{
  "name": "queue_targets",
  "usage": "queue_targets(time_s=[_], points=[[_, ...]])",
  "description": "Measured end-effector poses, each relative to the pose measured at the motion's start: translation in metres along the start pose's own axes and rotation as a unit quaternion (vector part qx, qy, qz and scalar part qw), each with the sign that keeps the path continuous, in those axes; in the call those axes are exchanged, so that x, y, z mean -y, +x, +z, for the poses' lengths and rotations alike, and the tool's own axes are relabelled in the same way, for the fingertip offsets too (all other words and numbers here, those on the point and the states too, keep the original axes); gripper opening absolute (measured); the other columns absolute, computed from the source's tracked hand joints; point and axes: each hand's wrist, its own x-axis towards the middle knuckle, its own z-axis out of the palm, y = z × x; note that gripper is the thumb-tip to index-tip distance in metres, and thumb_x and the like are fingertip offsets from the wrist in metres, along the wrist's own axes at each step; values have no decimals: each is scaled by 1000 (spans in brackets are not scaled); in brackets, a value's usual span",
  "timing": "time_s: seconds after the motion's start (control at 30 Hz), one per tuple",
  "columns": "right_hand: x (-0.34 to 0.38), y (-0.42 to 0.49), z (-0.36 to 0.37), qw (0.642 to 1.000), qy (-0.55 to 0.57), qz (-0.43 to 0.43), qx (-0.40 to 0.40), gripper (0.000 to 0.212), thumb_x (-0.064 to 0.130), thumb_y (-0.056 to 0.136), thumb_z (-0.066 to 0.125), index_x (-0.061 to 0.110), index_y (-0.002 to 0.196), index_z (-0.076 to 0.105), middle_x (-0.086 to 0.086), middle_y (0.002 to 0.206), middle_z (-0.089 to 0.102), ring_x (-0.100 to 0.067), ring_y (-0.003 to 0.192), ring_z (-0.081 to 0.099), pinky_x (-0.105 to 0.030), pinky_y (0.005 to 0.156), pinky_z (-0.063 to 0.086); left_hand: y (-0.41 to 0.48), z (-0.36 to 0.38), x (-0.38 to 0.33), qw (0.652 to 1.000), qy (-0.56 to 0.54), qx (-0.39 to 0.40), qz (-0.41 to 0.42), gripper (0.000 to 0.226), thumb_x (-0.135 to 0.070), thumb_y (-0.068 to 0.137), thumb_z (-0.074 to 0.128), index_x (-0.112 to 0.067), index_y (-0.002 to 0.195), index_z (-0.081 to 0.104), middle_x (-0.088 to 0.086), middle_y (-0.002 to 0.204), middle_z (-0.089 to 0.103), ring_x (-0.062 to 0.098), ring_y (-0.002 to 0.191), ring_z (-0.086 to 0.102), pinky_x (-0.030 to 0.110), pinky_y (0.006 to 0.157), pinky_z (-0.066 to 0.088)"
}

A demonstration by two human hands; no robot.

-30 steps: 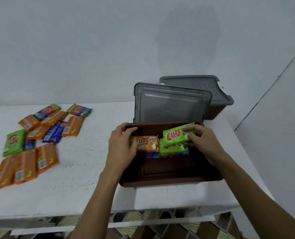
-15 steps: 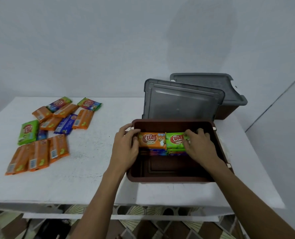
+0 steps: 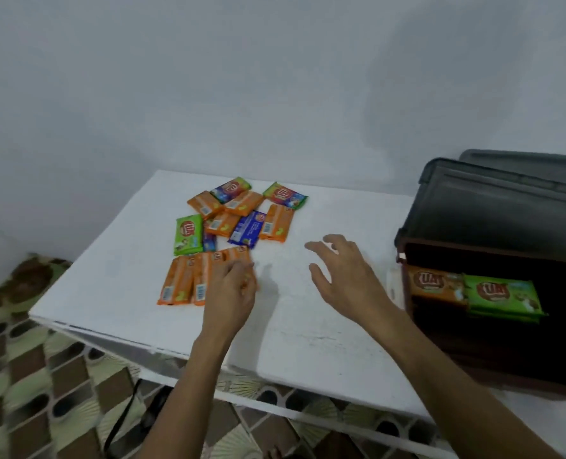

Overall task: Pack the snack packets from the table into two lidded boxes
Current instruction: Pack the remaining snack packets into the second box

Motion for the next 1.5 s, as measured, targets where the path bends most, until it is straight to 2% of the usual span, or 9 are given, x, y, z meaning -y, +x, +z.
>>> queue_targets(time_s=[0.17, 0.3, 0.5, 0.7, 0.97, 1.1, 1.2, 1.33, 1.5], points=[[54, 41, 75, 990, -22, -70, 122, 41, 31, 99, 46, 32, 139, 43, -8, 147, 35, -28, 127, 42, -42, 93, 50, 24, -34, 67, 994, 81, -23, -74, 29, -31, 93, 56, -18, 118, 65, 13, 118, 60, 33, 105, 56, 42, 84, 49], [67, 60, 119, 970, -63, -129, 198, 38, 30, 99, 42, 39, 136, 43, -10, 152, 27, -34, 125, 38, -47, 98, 45, 43, -42, 93, 992, 70, 49, -88, 37, -36, 95, 52, -25, 130, 59, 11, 129, 55, 31, 112, 55, 42, 88, 49], [66, 67, 138, 961, -105, -161, 196, 34, 34, 99, 41, 37, 132, 40, -7, 154, 23, -33, 129, 32, -42, 97, 46, 62, -38, 106, 990, 72, 104, -67, 39, -36, 99, 44, -28, 136, 53, 11, 135, 50, 29, 122, 47, 41, 101, 43], [70, 66, 136, 952, -160, -145, 216, 35, 41, 98, 43, 35, 132, 38, -11, 155, 22, -36, 133, 29, -44, 98, 45, 67, -32, 108, 986, 94, 116, -74, 40, -39, 98, 43, -31, 136, 50, 12, 134, 49, 28, 123, 44, 41, 101, 42], [57, 57, 133, 957, -157, -67, 233, 32, 23, 100, 40, 33, 130, 46, -11, 157, 16, -36, 135, 28, -47, 103, 40, 58, -20, 90, 958, 259, 110, -63, 60, -68, 87, 43, -27, 131, 50, 10, 131, 51, 29, 122, 43, 39, 100, 38], [52, 48, 115, 988, -22, -34, 149, 34, 33, 97, 50, 30, 131, 49, -6, 144, 42, -26, 120, 47, -31, 93, 45, 58, -12, 80, 950, 276, 130, -65, 59, -62, 85, 53, -24, 130, 50, 12, 129, 53, 29, 119, 45, 39, 99, 36], [46, 46, 98, 997, 8, -6, 74, 41, 15, 97, 54, 21, 136, 48, -10, 125, 60, -21, 103, 61, -25, 85, 51, 58, -12, 74, 963, 179, 174, -106, 57, -49, 84, 60, -28, 135, 46, 14, 132, 46, 31, 123, 41, 41, 101, 37], [36, 34, 62, 995, 90, 39, -13, 30, 18, 100, 48, 20, 130, 51, -7, 124, 63, -11, 98, 60, -9, 80, 45, 51, -12, 58, 955, 115, 213, -171, 63, -37, 83, 66, -30, 141, 40, 22, 146, 24, 41, 135, 30, 47, 109, 31], [14, 6, 8, 984, 158, 38, -77, 23, 18, 100, 49, 22, 121, 57, -7, 119, 65, -16, 98, 65, -30, 83, 59, 39, -6, 32, 959, 102, 226, -140, 65, -38, 80, 67, -29, 140, 42, 17, 131, 45, 35, 121, 41, 43, 99, 36]])
